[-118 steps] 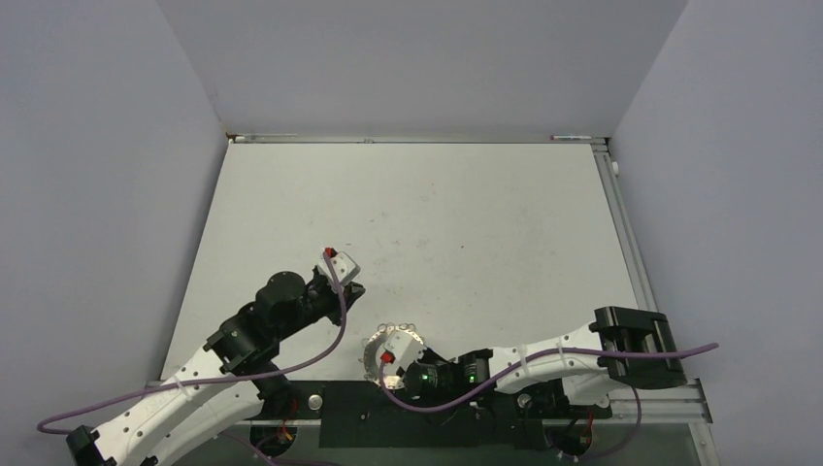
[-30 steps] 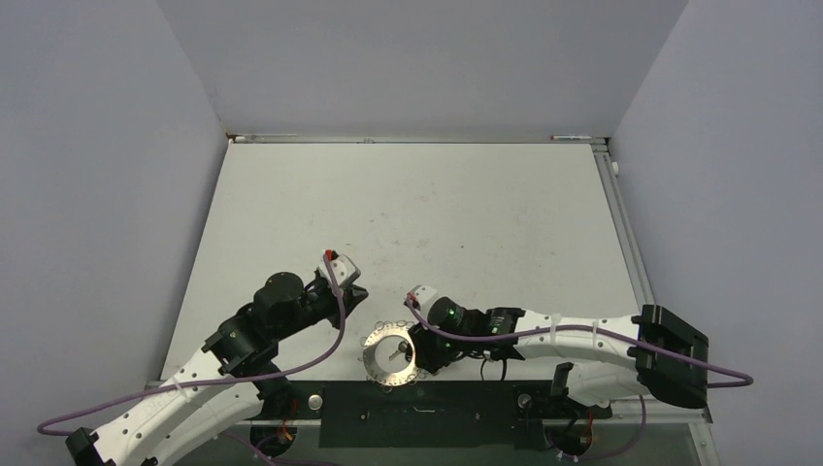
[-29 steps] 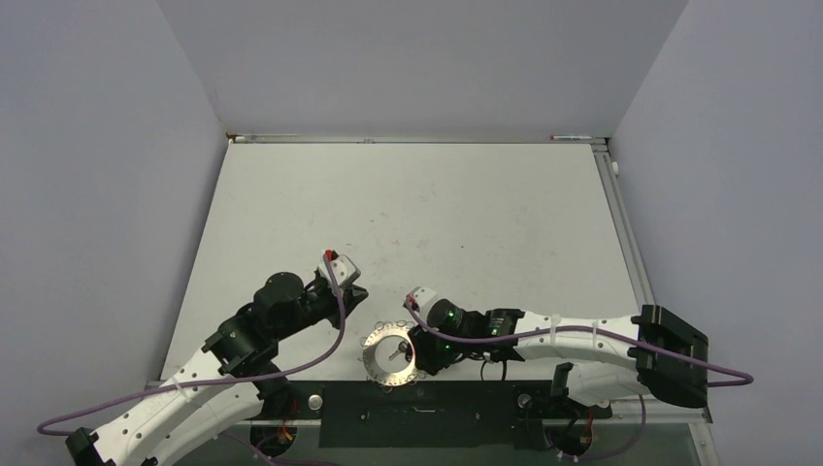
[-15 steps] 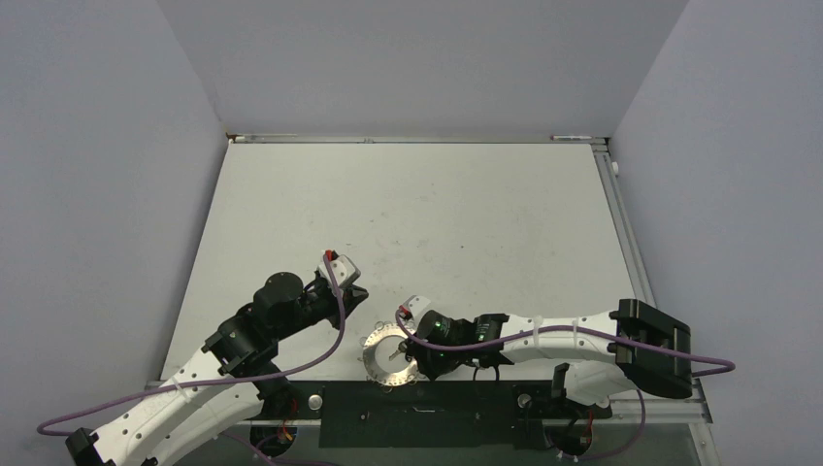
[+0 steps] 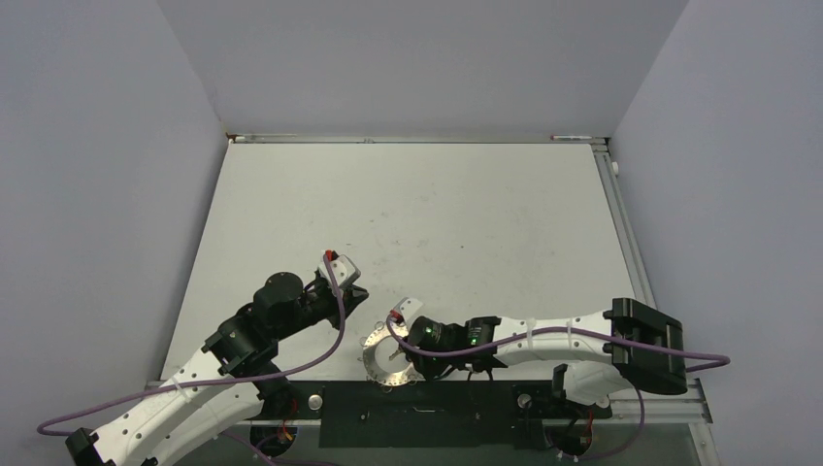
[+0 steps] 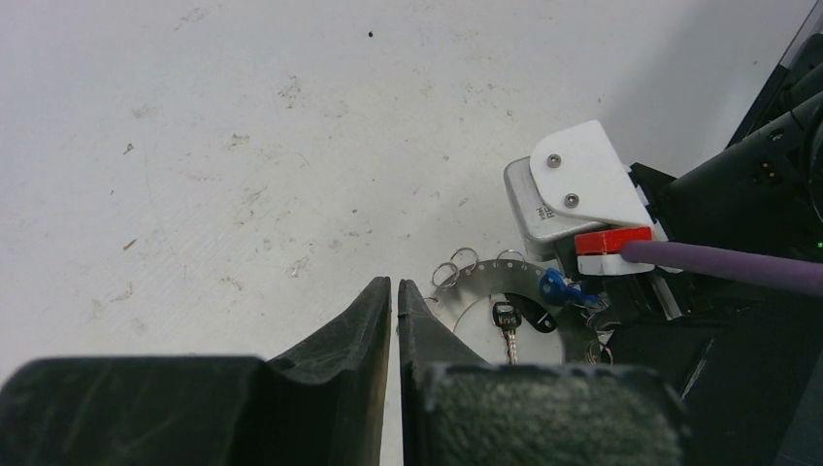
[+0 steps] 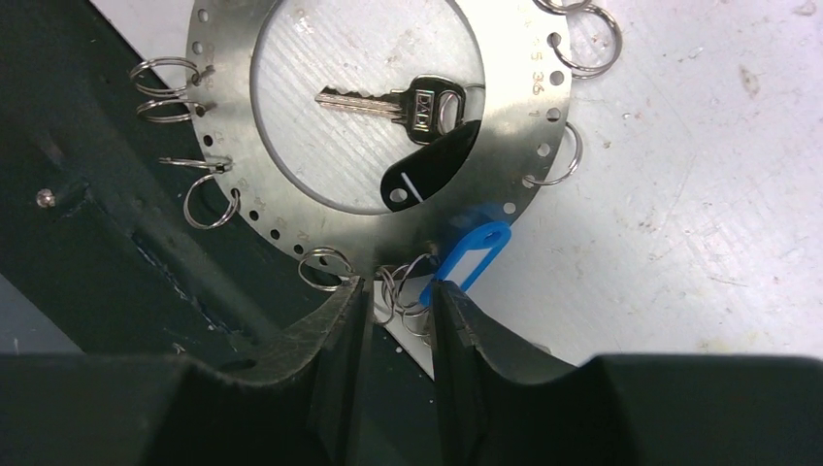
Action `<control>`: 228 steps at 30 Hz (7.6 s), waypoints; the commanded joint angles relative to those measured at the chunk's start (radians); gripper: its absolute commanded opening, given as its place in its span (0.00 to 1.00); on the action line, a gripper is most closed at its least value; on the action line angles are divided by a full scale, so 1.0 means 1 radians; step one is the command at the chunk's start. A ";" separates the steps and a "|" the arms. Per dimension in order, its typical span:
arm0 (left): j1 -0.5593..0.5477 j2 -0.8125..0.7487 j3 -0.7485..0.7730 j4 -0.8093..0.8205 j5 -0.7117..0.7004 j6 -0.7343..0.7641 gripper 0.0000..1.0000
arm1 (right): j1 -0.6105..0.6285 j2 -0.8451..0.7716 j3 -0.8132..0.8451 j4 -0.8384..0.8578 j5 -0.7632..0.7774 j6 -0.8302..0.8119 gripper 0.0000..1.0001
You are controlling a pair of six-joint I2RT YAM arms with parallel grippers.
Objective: Put the keys on the keyring
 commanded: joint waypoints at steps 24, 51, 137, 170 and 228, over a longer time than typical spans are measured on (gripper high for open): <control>0.004 -0.002 0.023 0.024 0.019 -0.004 0.05 | 0.102 0.142 0.191 -0.230 0.258 0.023 0.29; 0.002 -0.013 0.023 0.025 0.040 -0.005 0.05 | 0.050 0.006 0.115 -0.131 0.227 0.001 0.05; 0.072 0.513 0.097 0.342 0.783 0.466 0.30 | -0.381 -0.273 0.164 0.030 -0.446 -0.420 0.05; 0.073 0.588 0.111 0.306 0.811 0.487 0.00 | -0.383 -0.284 0.148 0.045 -0.457 -0.435 0.05; 0.266 0.285 -0.089 1.227 0.669 -0.600 0.00 | -0.393 -0.424 0.181 0.426 -0.567 -0.718 0.39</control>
